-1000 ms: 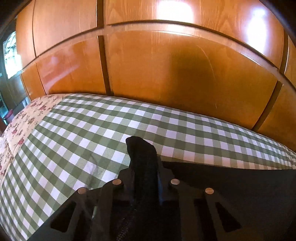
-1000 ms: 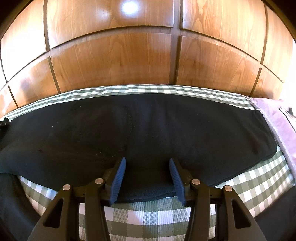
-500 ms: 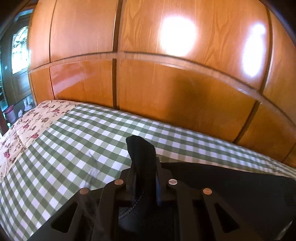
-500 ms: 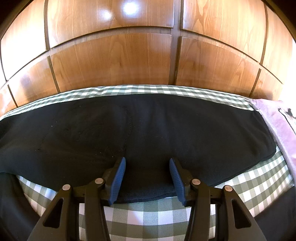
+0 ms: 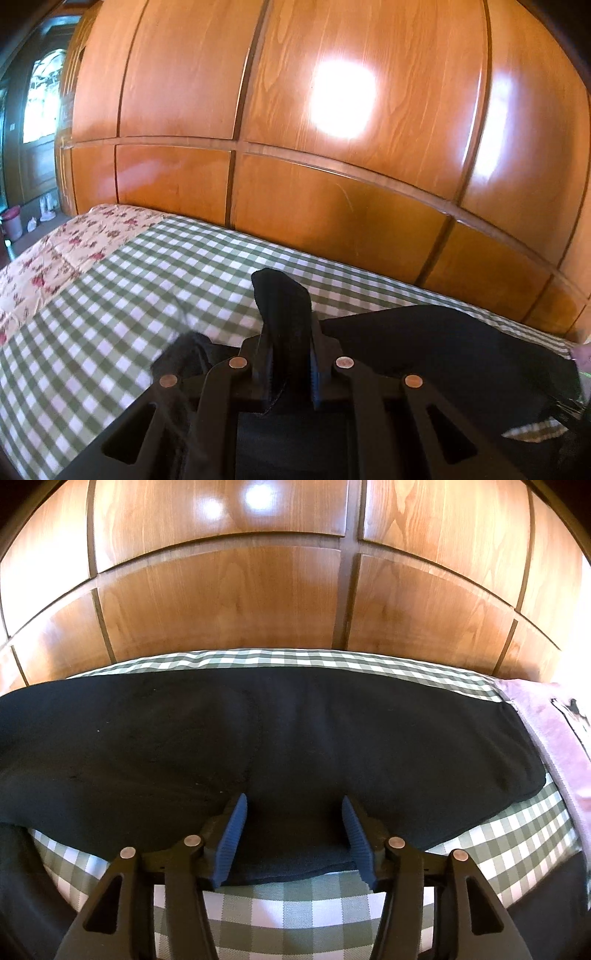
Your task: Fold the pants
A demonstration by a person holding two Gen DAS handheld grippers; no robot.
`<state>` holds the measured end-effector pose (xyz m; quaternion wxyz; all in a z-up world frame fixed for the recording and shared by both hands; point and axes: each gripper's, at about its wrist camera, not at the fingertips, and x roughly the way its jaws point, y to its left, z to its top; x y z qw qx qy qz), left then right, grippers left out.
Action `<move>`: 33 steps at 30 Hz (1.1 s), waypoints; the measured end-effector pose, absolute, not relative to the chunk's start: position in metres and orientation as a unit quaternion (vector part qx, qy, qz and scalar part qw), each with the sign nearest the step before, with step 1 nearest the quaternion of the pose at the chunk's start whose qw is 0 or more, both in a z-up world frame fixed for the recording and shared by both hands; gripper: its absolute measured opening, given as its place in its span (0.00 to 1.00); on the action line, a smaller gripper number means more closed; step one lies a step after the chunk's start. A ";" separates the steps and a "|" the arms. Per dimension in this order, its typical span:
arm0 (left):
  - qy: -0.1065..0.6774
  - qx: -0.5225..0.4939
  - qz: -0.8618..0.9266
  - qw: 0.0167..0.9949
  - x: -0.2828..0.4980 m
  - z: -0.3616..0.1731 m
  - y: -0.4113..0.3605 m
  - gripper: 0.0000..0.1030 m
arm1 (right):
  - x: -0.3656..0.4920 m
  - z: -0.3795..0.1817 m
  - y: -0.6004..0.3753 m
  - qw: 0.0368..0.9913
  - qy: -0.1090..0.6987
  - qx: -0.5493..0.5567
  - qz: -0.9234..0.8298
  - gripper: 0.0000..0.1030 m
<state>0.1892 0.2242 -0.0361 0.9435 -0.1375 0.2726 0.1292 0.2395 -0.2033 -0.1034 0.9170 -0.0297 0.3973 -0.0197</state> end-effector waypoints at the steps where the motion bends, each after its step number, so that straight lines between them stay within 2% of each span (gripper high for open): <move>1: 0.271 -0.140 0.126 0.944 0.183 -0.037 0.224 0.14 | 0.239 -0.103 -0.203 0.917 0.397 -0.031 -0.021 0.53; 6: 0.256 -0.149 0.119 0.948 0.151 -0.037 0.216 0.14 | 0.240 -0.103 -0.201 0.917 0.397 -0.039 -0.029 0.57; 10: 0.239 -0.197 0.118 0.943 0.119 -0.046 0.219 0.14 | 0.239 -0.102 -0.199 0.916 0.396 -0.053 -0.041 0.60; 14: 0.239 -0.252 0.118 0.930 0.095 -0.072 0.225 0.14 | 0.240 -0.101 -0.200 0.913 0.401 -0.056 -0.049 0.68; 17: 0.245 -0.283 0.119 0.920 0.090 -0.088 0.229 0.14 | 0.245 -0.097 -0.205 0.906 0.420 -0.041 -0.038 0.69; 22: 0.236 -0.307 0.113 0.915 0.086 -0.096 0.237 0.14 | 0.250 -0.070 -0.213 0.903 0.426 0.060 -0.007 0.69; 28: 0.243 -0.328 0.105 0.907 0.087 -0.104 0.243 0.14 | 0.297 -0.044 -0.196 0.867 0.452 0.197 0.071 0.69; 33: 0.243 -0.339 0.100 0.903 0.087 -0.108 0.245 0.14 | 0.335 -0.045 -0.179 0.844 0.477 0.239 0.052 0.69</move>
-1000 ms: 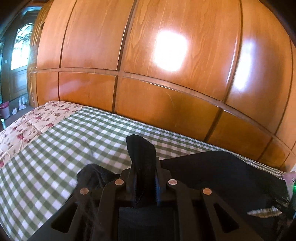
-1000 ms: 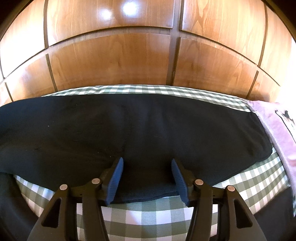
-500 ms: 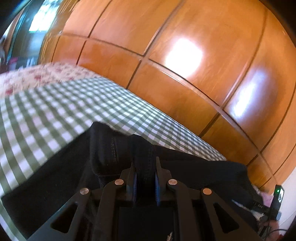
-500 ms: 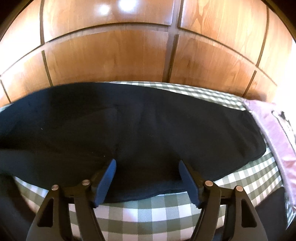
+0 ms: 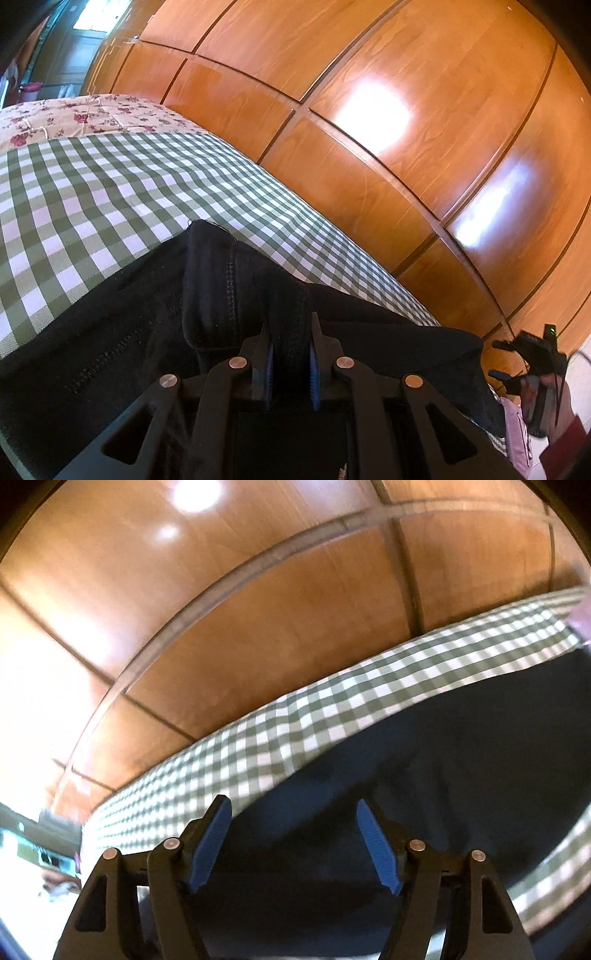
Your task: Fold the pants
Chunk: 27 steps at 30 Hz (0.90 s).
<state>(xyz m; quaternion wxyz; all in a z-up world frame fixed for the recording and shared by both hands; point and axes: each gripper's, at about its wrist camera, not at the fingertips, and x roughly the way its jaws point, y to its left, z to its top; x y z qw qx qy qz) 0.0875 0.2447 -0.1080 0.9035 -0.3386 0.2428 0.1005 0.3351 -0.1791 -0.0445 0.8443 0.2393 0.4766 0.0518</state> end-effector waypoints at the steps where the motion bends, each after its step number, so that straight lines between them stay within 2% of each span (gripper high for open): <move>1: 0.243 -0.340 0.100 0.903 0.087 -0.109 0.245 0.14 | 0.342 -0.047 -0.178 0.838 0.483 0.248 0.043 0.69; 8: 0.255 -0.359 0.090 0.894 0.092 -0.118 0.250 0.14 | 0.362 -0.074 -0.175 0.804 0.526 0.276 0.011 0.67; 10: 0.254 -0.361 0.088 0.893 0.091 -0.119 0.250 0.14 | 0.361 -0.087 -0.183 0.790 0.531 0.305 0.010 0.58; 12: 0.253 -0.362 0.088 0.893 0.091 -0.120 0.250 0.14 | 0.357 -0.098 -0.191 0.776 0.529 0.342 0.028 0.30; 14: 0.254 -0.363 0.086 0.892 0.092 -0.120 0.250 0.14 | 0.349 -0.108 -0.199 0.758 0.529 0.379 0.050 0.14; 15: 0.254 -0.364 0.085 0.892 0.092 -0.120 0.251 0.14 | 0.345 -0.112 -0.202 0.752 0.528 0.389 0.059 0.10; 22: 0.251 -0.382 0.076 0.886 0.090 -0.117 0.256 0.14 | 0.303 -0.084 -0.216 0.774 0.480 0.391 0.133 0.10; 27: 0.217 -0.397 0.074 0.889 0.082 -0.092 0.267 0.14 | 0.269 -0.054 -0.228 0.792 0.441 0.383 0.177 0.10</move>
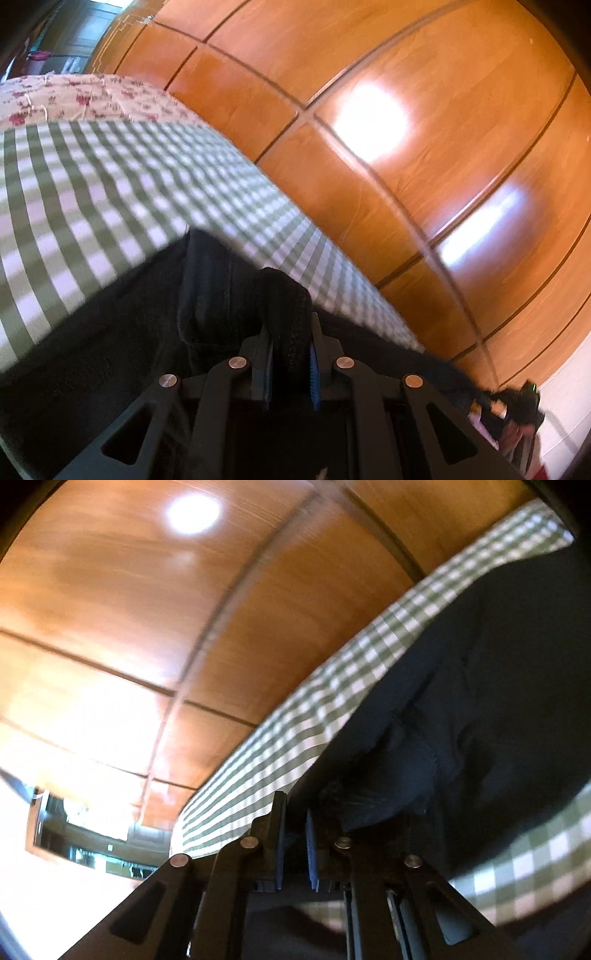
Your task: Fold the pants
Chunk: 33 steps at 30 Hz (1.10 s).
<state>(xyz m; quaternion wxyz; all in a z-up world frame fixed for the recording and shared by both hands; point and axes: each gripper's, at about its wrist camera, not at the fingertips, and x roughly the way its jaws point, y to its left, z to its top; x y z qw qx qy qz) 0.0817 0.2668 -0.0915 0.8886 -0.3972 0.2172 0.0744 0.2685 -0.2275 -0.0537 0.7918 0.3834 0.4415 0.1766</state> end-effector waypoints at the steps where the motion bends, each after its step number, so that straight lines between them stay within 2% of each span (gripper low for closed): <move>1: 0.211 -0.398 0.072 0.890 0.081 -0.086 0.269 0.14 | 0.260 -0.047 -0.229 0.797 0.433 0.378 0.186 0.10; 5: 0.175 -0.388 0.055 0.903 0.076 -0.055 0.280 0.14 | 0.224 -0.031 -0.233 0.810 0.406 0.364 0.216 0.10; 11: 0.140 -0.435 0.033 0.889 0.056 -0.048 0.299 0.14 | 0.157 -0.027 -0.234 0.829 0.371 0.338 0.247 0.10; 16: 0.165 -0.429 0.045 0.887 0.038 -0.068 0.300 0.14 | 0.101 -0.034 -0.225 0.862 0.350 0.275 0.244 0.10; 25: 0.206 -0.421 0.059 0.881 0.011 -0.099 0.296 0.16 | 0.059 -0.096 -0.206 0.867 0.396 0.219 0.208 0.10; 27: 0.211 -0.418 0.065 0.881 0.006 -0.100 0.293 0.26 | 0.061 -0.112 -0.209 0.863 0.406 0.226 0.197 0.10; 28: 0.213 -0.420 0.068 0.880 0.004 -0.099 0.292 0.36 | 0.062 -0.113 -0.211 0.862 0.406 0.233 0.197 0.10; 30: 0.216 -0.433 0.062 0.873 -0.004 -0.101 0.290 0.47 | 0.061 -0.114 -0.213 0.862 0.399 0.244 0.197 0.10; 32: 0.224 -0.452 0.052 0.862 -0.011 -0.101 0.288 0.66 | 0.065 -0.113 -0.212 0.862 0.399 0.242 0.196 0.10; 33: 0.224 -0.458 0.050 0.859 -0.014 -0.101 0.287 0.69 | 0.066 -0.112 -0.210 0.863 0.399 0.241 0.195 0.10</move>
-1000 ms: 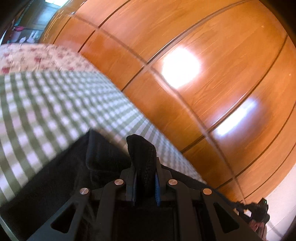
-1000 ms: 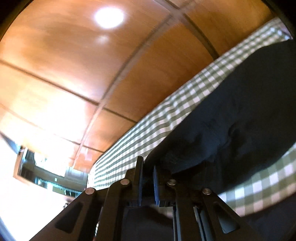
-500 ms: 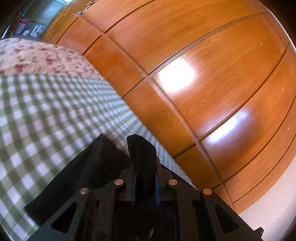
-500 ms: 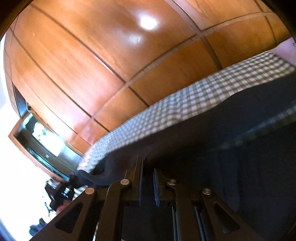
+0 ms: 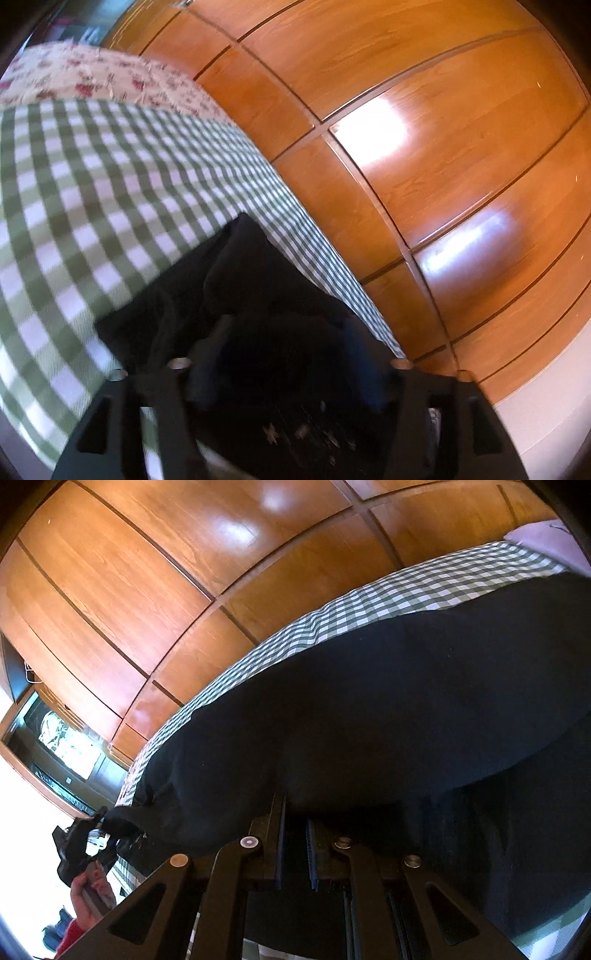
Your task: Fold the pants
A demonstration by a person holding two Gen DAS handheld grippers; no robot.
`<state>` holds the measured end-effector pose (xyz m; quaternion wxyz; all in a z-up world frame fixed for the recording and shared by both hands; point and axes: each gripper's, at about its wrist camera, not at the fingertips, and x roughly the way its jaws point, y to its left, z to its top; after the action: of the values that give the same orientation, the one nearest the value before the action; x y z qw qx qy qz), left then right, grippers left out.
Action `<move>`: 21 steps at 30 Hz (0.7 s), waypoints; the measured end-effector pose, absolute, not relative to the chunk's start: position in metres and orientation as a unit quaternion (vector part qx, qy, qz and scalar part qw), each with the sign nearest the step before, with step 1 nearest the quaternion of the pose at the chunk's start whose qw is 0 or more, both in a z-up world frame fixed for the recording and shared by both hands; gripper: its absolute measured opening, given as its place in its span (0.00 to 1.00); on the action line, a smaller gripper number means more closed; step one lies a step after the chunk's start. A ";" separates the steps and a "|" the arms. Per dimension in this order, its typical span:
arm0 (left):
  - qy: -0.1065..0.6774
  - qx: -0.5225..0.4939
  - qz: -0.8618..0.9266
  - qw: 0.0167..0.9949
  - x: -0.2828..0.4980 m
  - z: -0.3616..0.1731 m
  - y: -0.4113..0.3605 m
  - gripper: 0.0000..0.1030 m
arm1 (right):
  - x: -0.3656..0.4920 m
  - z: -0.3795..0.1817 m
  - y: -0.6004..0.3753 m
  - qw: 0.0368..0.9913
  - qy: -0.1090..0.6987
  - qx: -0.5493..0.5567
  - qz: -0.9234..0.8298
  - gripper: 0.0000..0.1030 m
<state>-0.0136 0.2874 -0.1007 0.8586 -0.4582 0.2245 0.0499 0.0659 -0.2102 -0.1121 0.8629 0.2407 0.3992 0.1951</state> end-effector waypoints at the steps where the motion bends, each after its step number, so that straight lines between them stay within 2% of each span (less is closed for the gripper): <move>1: 0.225 -0.469 0.049 0.852 -0.019 -0.100 0.286 0.70 | 0.062 -0.111 -0.215 0.863 0.400 0.239 0.195 0.10; 4: 0.233 -0.490 0.040 0.839 -0.026 -0.100 0.283 0.73 | 0.068 -0.115 -0.212 0.861 0.404 0.241 0.192 0.13; 7: 0.253 -0.513 0.042 0.819 -0.031 -0.106 0.283 0.73 | 0.064 -0.112 -0.218 0.859 0.404 0.252 0.188 0.22; 9: 0.265 -0.523 0.049 0.808 -0.038 -0.107 0.283 0.72 | 0.066 -0.111 -0.224 0.859 0.403 0.262 0.178 0.34; 11: 0.256 -0.513 0.082 0.815 -0.049 -0.101 0.284 0.72 | 0.067 -0.108 -0.234 0.859 0.394 0.279 0.170 0.39; 14: 0.240 -0.495 0.114 0.827 -0.065 -0.089 0.282 0.72 | 0.067 -0.106 -0.247 0.859 0.393 0.290 0.152 0.40; 21: 0.297 -0.513 0.037 0.804 -0.040 -0.098 0.246 0.71 | 0.070 -0.106 -0.258 0.848 0.393 0.327 0.143 0.40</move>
<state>-0.0399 0.2458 -0.0982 0.8045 -0.5129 0.2972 0.0374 0.0699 -0.2582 -0.1061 0.8477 0.3268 0.3927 0.1428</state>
